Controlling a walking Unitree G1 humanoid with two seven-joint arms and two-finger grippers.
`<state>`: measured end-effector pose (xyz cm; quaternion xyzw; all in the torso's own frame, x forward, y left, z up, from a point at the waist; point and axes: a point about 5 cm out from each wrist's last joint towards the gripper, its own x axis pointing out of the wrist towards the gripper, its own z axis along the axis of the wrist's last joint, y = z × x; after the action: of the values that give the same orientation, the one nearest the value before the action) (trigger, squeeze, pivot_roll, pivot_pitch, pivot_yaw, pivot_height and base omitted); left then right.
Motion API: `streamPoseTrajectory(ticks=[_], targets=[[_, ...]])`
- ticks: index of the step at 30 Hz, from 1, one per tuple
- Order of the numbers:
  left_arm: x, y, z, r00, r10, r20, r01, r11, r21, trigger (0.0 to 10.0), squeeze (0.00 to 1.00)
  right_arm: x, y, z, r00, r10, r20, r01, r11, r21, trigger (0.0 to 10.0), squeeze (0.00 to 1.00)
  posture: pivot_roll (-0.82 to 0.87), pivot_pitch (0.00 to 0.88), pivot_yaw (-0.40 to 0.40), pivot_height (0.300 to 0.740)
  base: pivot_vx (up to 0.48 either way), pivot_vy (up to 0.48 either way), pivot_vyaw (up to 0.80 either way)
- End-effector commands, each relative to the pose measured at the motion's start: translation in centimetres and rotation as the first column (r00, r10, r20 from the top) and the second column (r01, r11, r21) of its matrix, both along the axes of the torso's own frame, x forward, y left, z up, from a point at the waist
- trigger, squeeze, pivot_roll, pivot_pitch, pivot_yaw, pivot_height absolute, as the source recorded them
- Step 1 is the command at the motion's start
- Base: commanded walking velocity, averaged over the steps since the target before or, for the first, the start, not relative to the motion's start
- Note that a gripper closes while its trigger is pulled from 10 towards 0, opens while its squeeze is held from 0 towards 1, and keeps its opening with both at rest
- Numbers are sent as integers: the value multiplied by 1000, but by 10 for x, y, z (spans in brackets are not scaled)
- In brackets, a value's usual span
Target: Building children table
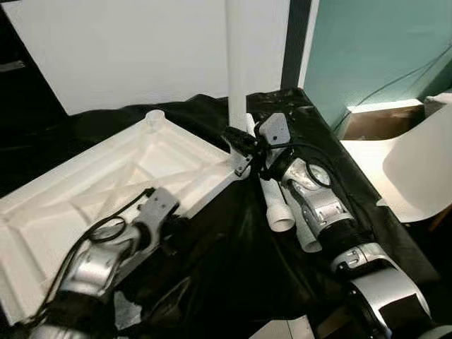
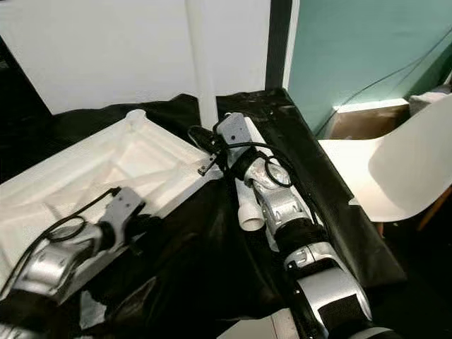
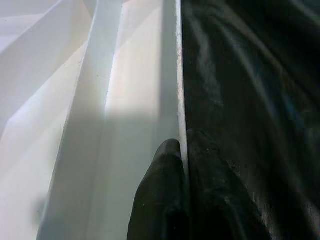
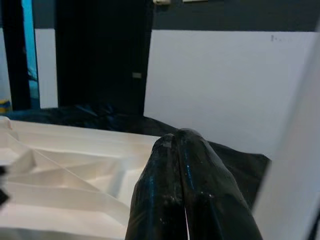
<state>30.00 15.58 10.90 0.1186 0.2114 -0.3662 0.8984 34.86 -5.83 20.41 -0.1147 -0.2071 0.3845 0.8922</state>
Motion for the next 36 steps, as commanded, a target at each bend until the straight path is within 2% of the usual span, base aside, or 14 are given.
streamPoseTrajectory(ticks=[1, 9, 11, 14, 15, 20, 21, 25, 26, 31, 32, 33, 35, 36], targets=[[5, 1, -9, 982, 187, 36, -188, 982, 10, 0, 0, -1, 1, -2, 1000, 2, -15, -2, 1000, 6, 10000, 0, 44, 0, 46, 740, 0, 0, 0], [23, -19, 1, 955, 279, 99, -271, 959, -84, 0, 0, -3, 1, -3, 1000, 1, -21, -1, 1000, -3, 10000, 0, 26, 0, 51, 740, 0, 0, 0], [26, -19, 13, 947, 290, 141, -263, 947, -187, 10000, 0, -5, 1, -3, 1000, -2, -24, 2, 1000, -8, 10000, 0, 25, 0, 51, 740, 0, 0, 0], [26, -18, 18, 944, 294, 148, -255, 938, -233, 10000, 0, -5, 0, -3, 1000, -5, -26, 4, 1000, -9, 10000, 0, 25, 0, 51, 740, 0, 0, 0], [24, -17, 27, 948, 279, 152, -220, 921, -322, 10000, 1000, -6, 0, -4, 1000, -7, -30, 7, 1000, -11, 10000, 0, 28, 0, 49, 740, 0, 0, 0], [16, -13, 45, 956, 226, 188, -117, 879, -461, 10000, 1000, -9, 1, -8, 999, -13, -47, 12, 1000, -11, 10000, 0, 37, 0, 44, 740, 0, 0, 0], [13, -13, 50, 957, 205, 203, -84, 871, -485, 10000, 165, -9, 1, -9, 999, -15, -52, 14, 1000, -12, 10000, 0, 42, 0, 41, 740, 0, 0, 0], [10, -13, 53, 958, 191, 214, -61, 864, -500, 10000, 165, -9, 2, -10, 998, -16, -56, 16, 1000, -12, 10000, 0, 42, 0, 41, 740, 0, 0, 0], [7, -13, 57, 960, 167, 225, -27, 854, -520, 10000, 0, -10, 3, -10, 998, -17, -60, 16, 1000, -12, 10000, 0, 43, 0, 40, 740, 0, 0, 0], [5, 7, 55, 966, 103, 238, -9, 930, -366, 10000, 0, -11, 5, -11, 998, -15, -66, 14, 1000, -12, 10000, 0, 47, 0, 40, 740, 0, 0, 0], [6, 25, 41, 973, 116, 201, -73, 975, -208, 10000, 39, -12, 6, -11, 998, -14, -68, 13, 1000, -11, 10000, 0, 46, 0, 42, 740, 0, 0, 0], [6, 33, 36, 973, 133, 191, -104, 982, -157, 10000, 118, -13, 6, -11, 997, -13, -70, 13, 1000, -9, 10000, 0, 46, 0, 42, 740, 0, 0, 0], [5, 38, 33, 971, 145, 188, -122, 984, -130, 10000, 118, -13, 7, -11, 997, -13, -71, 12, 1000, -8, 10000, 0, 46, 0, 46, 740, 0, 0, 0], [6, 42, 33, 969, 165, 183, -143, 981, -129, 10000, 459, -14, 7, -12, 997, -12, -72, 12, 1000, -6, 10000, 0, 45, 0, 48, 740, 0, 0, 0]])
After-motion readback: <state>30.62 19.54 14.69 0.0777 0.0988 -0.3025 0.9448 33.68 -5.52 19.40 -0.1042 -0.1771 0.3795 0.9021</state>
